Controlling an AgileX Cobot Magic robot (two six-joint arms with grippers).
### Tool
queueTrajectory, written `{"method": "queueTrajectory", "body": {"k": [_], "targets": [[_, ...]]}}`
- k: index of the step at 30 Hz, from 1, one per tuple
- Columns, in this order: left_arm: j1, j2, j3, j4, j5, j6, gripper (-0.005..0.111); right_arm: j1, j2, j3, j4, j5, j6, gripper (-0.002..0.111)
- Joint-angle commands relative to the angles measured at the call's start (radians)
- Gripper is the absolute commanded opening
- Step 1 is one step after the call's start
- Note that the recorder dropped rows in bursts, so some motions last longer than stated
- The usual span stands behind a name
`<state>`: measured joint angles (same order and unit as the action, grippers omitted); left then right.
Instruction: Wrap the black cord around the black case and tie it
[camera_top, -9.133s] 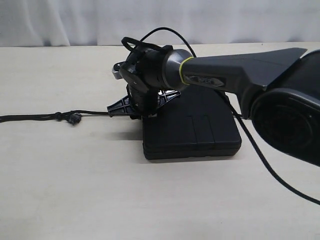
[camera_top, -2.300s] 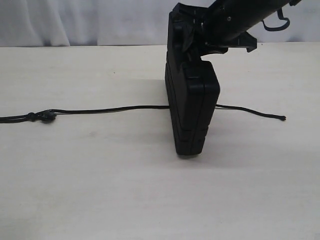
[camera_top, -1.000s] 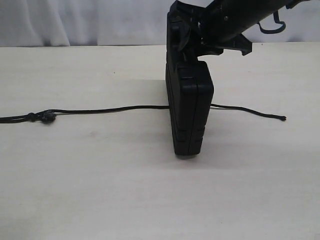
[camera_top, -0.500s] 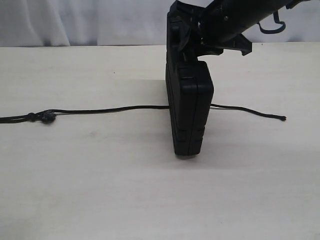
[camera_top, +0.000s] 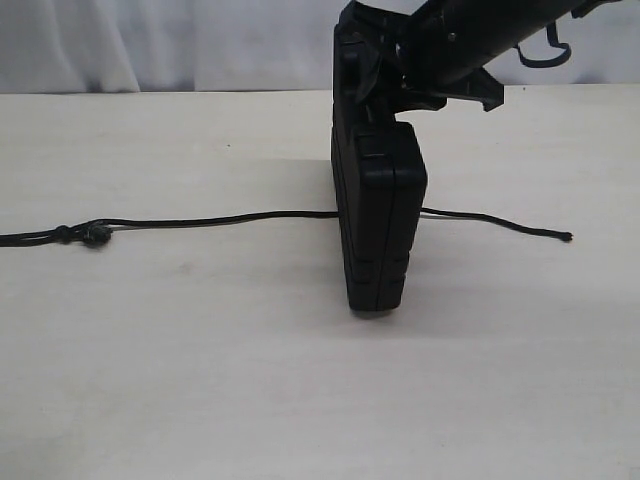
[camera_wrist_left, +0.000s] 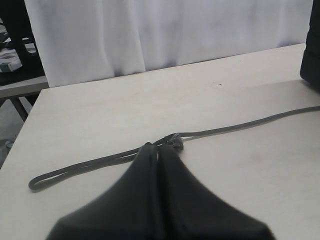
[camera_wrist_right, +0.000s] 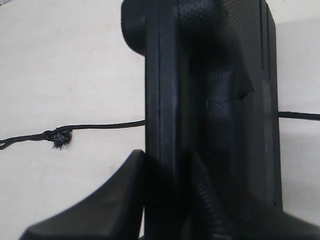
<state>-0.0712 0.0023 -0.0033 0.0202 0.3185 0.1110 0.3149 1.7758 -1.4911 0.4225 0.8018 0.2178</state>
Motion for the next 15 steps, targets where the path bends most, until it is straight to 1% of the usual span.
{"method": "queueTrajectory", "body": {"k": [1, 3, 4, 5, 6, 8, 9, 10, 13, 15], "targets": [[0.0, -0.002, 0.003, 0.036, -0.017, 0.006, 0.0, 0.003, 0.004, 0.003, 0.015, 0.007, 0.005, 0.004], [0.0, -0.002, 0.003, 0.106, -0.091, 0.027, 0.0, 0.003, 0.004, 0.003, 0.015, 0.007, 0.005, 0.004], [0.0, -0.002, 0.003, 0.04, -0.248, -0.004, 0.0, 0.003, 0.004, 0.003, 0.015, 0.007, 0.005, 0.004], [0.0, -0.002, 0.003, -0.02, -0.318, -0.037, 0.0, 0.003, 0.004, 0.003, 0.015, 0.007, 0.005, 0.004], [0.0, -0.002, 0.003, -0.108, -0.488, -0.064, 0.0, 0.003, 0.004, 0.003, 0.015, 0.007, 0.005, 0.004], [0.0, -0.002, 0.003, -0.154, -0.648, -0.08, 0.0, 0.003, 0.004, 0.003, 0.015, 0.007, 0.005, 0.004], [0.0, -0.002, 0.003, -0.171, -0.728, -0.123, 0.0, 0.003, 0.004, 0.003, 0.015, 0.007, 0.005, 0.004], [0.0, -0.002, 0.003, -0.17, -0.847, -0.233, 0.0, 0.003, 0.004, 0.003, 0.015, 0.007, 0.005, 0.004], [0.0, -0.002, 0.003, -0.102, -0.862, -0.426, 0.0, 0.003, 0.004, 0.003, 0.015, 0.007, 0.005, 0.004], [0.0, -0.002, -0.027, -0.086, -0.81, -0.458, 0.0, 0.003, 0.004, 0.003, 0.015, 0.007, 0.005, 0.004]]}}
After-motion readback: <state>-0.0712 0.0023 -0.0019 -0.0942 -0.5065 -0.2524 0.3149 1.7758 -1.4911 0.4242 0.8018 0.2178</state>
